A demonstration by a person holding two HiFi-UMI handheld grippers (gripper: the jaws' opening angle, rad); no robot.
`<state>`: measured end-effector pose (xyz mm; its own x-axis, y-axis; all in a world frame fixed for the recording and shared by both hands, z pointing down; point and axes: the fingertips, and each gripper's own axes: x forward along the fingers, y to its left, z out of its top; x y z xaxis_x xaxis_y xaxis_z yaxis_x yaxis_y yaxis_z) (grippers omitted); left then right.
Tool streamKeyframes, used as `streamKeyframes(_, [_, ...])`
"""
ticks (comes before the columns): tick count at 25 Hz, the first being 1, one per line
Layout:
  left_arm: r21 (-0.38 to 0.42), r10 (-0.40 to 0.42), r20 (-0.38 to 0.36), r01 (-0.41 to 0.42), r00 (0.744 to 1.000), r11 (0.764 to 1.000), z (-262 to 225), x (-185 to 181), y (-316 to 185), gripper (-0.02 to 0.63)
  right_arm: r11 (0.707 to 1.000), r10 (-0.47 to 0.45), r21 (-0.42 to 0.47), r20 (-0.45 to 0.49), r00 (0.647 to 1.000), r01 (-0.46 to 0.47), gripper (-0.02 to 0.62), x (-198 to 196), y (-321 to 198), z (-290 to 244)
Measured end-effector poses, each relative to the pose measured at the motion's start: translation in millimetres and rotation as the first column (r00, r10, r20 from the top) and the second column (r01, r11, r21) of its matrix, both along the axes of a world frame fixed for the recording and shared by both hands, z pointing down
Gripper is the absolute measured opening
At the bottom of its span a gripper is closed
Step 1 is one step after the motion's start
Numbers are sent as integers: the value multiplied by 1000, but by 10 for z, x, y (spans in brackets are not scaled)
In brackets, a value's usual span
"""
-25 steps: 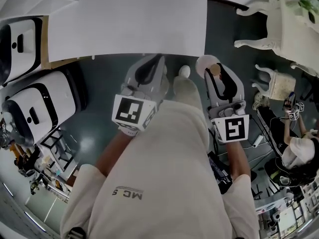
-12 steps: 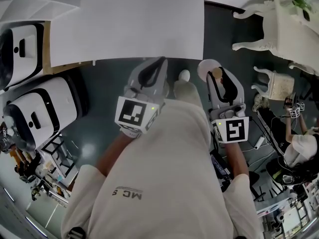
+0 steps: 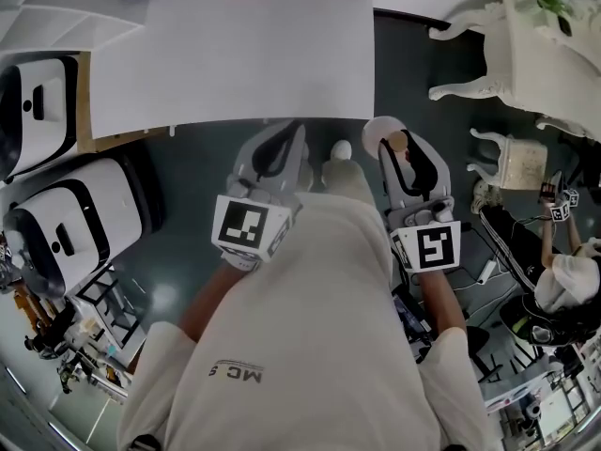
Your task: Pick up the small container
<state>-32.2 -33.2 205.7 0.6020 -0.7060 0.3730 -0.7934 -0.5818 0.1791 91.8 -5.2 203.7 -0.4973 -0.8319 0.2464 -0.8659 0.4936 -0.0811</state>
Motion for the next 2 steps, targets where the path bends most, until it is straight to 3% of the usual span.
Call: streamKeyframes(2, [-3, 4, 3, -4, 1000, 1000, -1, 6, 18, 0, 1000, -1, -4, 3, 1000, 1, 126, 2, 12, -5])
